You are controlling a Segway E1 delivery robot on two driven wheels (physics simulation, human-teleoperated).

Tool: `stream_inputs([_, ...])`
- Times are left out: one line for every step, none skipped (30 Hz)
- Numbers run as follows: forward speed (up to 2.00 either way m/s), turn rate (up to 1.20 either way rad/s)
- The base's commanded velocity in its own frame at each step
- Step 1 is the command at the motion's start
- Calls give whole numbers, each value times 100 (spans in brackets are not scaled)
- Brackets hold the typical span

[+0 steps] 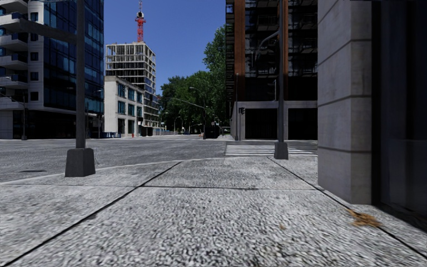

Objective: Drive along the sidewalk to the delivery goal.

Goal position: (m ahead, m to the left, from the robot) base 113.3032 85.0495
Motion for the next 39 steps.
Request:
stream_inputs([200, 0])
stream_inputs([200, 0])
stream_inputs([200, 0])
stream_inputs([200, 0])
stream_inputs([200, 0])
stream_inputs([200, 0])
stream_inputs([200, -3])
stream_inputs([200, -6])
stream_inputs([200, -7])
stream_inputs([200, -8])
stream_inputs([200, -10])
stream_inputs([200, -10])
stream_inputs([200, -12])
stream_inputs([200, -15])
stream_inputs([200, -19])
stream_inputs([200, -21])
stream_inputs([200, -21])
stream_inputs([200, -21])
stream_inputs([200, -21])
stream_inputs([200, -21])
stream_inputs([200, -21])
stream_inputs([200, -21])
stream_inputs([200, -21])
stream_inputs([200, -21])
stream_inputs([200, -24])
stream_inputs([200, -28])
stream_inputs([200, -33])
stream_inputs([200, -35])
stream_inputs([200, -35])
stream_inputs([200, -35])
stream_inputs([200, -35])
stream_inputs([200, -35])
stream_inputs([200, -35])
stream_inputs([200, -35])
stream_inputs([200, -35])
stream_inputs([200, -35])
stream_inputs([200, -35])
stream_inputs([200, -35])
stream_inputs([200, -35])
